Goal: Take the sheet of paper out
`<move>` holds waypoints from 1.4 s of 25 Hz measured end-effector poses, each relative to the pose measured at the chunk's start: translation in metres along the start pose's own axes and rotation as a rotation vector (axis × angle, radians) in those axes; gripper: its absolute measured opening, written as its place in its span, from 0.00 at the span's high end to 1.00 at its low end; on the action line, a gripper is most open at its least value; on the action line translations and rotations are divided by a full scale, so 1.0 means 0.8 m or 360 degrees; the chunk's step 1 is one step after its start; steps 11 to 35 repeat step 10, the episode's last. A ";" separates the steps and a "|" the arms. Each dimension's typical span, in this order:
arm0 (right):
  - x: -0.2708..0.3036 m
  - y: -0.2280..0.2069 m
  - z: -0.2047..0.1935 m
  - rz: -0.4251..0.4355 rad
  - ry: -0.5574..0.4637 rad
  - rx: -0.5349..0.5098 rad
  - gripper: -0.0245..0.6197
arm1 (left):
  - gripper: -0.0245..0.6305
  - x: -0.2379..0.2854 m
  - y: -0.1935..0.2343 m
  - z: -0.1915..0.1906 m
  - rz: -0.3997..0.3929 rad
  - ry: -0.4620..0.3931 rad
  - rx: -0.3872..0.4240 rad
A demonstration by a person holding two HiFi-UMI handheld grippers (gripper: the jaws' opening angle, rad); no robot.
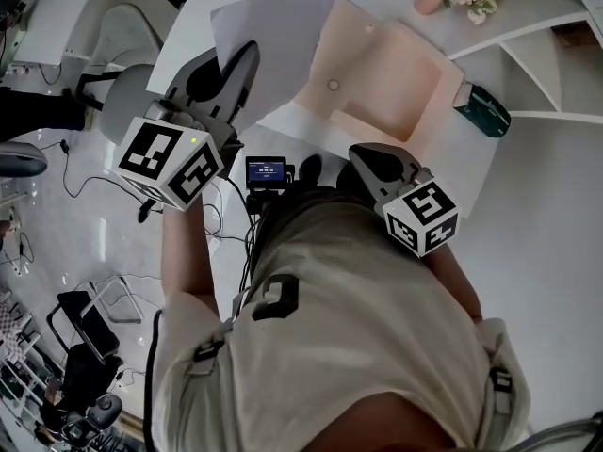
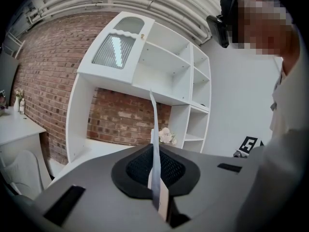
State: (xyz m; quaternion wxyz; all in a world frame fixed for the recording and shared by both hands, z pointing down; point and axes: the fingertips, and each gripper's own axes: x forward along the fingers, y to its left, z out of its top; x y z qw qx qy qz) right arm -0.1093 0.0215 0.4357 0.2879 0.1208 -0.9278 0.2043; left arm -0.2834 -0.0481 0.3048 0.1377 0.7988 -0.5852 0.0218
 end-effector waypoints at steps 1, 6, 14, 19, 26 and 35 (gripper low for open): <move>-0.002 -0.001 0.000 -0.0010 0.0000 0.0005 0.93 | 0.94 0.002 0.000 0.000 -0.0007 0.0004 -0.0005; -0.008 -0.007 0.002 -0.0026 -0.0011 0.0017 0.93 | 0.94 0.014 -0.004 -0.002 -0.0027 0.0021 -0.0004; -0.011 -0.013 -0.002 -0.0011 -0.0019 0.0030 0.93 | 0.94 0.024 -0.011 -0.006 -0.0038 0.0042 0.0005; -0.011 -0.013 -0.002 -0.0011 -0.0019 0.0030 0.93 | 0.94 0.024 -0.011 -0.006 -0.0038 0.0042 0.0005; -0.011 -0.013 -0.002 -0.0011 -0.0019 0.0030 0.93 | 0.94 0.024 -0.011 -0.006 -0.0038 0.0042 0.0005; -0.011 -0.013 -0.002 -0.0011 -0.0019 0.0030 0.93 | 0.94 0.024 -0.011 -0.006 -0.0038 0.0042 0.0005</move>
